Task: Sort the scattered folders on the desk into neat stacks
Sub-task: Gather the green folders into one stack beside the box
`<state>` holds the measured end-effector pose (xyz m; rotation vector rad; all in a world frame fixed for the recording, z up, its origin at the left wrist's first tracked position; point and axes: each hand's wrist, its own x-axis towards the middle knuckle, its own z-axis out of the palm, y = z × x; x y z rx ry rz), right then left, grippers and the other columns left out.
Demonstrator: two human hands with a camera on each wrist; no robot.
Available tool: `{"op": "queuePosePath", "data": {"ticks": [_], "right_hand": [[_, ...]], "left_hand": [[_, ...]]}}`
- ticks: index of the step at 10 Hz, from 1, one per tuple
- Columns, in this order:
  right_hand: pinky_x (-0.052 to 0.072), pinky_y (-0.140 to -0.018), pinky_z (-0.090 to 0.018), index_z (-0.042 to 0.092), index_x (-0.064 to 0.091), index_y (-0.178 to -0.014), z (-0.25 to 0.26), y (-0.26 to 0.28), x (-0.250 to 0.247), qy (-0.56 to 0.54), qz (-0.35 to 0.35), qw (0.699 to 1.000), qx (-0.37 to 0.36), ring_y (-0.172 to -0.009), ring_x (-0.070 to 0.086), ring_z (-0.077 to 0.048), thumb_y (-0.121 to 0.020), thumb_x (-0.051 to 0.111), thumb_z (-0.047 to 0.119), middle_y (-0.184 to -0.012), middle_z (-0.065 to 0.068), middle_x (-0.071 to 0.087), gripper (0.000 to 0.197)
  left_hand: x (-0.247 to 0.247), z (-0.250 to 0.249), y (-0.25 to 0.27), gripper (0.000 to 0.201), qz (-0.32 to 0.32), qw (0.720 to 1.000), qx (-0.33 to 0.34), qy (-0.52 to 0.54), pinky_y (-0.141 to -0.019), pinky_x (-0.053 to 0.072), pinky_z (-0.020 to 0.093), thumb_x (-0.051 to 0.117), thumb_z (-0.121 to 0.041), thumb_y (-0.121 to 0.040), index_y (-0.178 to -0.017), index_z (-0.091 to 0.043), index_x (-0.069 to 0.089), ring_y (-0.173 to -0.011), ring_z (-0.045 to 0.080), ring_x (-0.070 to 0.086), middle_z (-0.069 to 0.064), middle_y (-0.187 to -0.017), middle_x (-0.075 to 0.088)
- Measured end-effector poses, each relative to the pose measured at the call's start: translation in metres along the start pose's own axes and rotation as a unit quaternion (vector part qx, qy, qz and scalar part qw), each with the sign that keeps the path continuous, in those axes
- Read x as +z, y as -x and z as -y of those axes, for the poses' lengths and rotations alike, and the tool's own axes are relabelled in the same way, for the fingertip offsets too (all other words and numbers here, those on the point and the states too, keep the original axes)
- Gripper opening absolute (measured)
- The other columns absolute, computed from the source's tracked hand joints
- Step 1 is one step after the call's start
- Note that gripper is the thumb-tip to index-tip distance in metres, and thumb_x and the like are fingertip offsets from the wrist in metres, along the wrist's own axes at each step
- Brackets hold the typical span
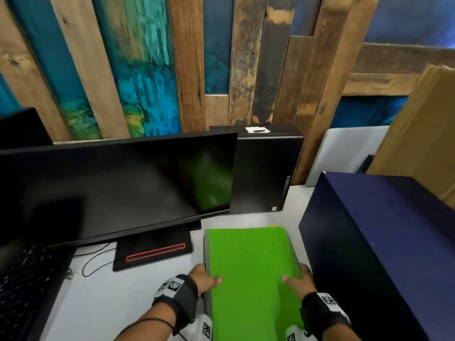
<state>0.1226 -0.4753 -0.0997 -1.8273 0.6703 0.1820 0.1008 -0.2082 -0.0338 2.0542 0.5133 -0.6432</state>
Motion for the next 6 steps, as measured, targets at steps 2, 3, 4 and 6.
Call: {"op": "queuePosePath", "data": {"ticks": [2,3,4,6], "right_hand": [[0.046,-0.101,-0.043,0.007,0.044,-0.133,0.033,-0.04,0.006,0.06,0.009,0.998,0.008,-0.116,0.056,-0.034,-0.075,0.072,0.004,-0.127,-0.018,0.057,0.064],[0.044,-0.103,-0.044,0.011,0.04,-0.134,0.046,-0.058,0.005,0.079,0.029,0.996,0.026,-0.118,0.053,-0.035,-0.078,0.069,0.007,-0.129,-0.016,0.054,0.063],[0.043,-0.105,-0.044,0.009,0.04,-0.135,0.054,-0.073,0.006,0.103,0.03,0.994,0.028,-0.12,0.052,-0.034,-0.078,0.068,0.006,-0.131,-0.016,0.053,0.064],[0.042,-0.102,-0.03,0.018,0.053,-0.125,0.067,-0.072,0.005,0.271,-0.014,0.961,-0.046,-0.121,0.052,-0.025,-0.087,0.058,0.033,-0.123,-0.008,0.058,0.042]], "left_hand": [[-0.004,-0.028,-0.033,0.081,-0.026,1.0,-0.01,-0.006,-0.111,0.035,0.033,0.064,-0.032,-0.085,-0.145,-0.001,0.019,-0.138,0.027,0.034,0.014,-0.152,0.028],[-0.005,-0.042,-0.048,0.078,-0.03,0.999,-0.012,-0.018,-0.11,0.036,0.033,0.063,-0.034,-0.085,-0.143,-0.002,0.024,-0.136,0.026,0.036,0.014,-0.15,0.032],[-0.007,-0.053,-0.056,0.075,-0.028,0.999,-0.016,-0.021,-0.111,0.036,0.033,0.062,-0.035,-0.086,-0.143,-0.002,0.024,-0.136,0.026,0.037,0.013,-0.15,0.033],[-0.007,-0.059,-0.07,0.08,-0.059,0.998,0.013,-0.025,-0.108,0.039,0.03,0.069,-0.033,-0.08,-0.142,-0.007,0.024,-0.131,0.027,0.044,0.014,-0.145,0.04]]}}
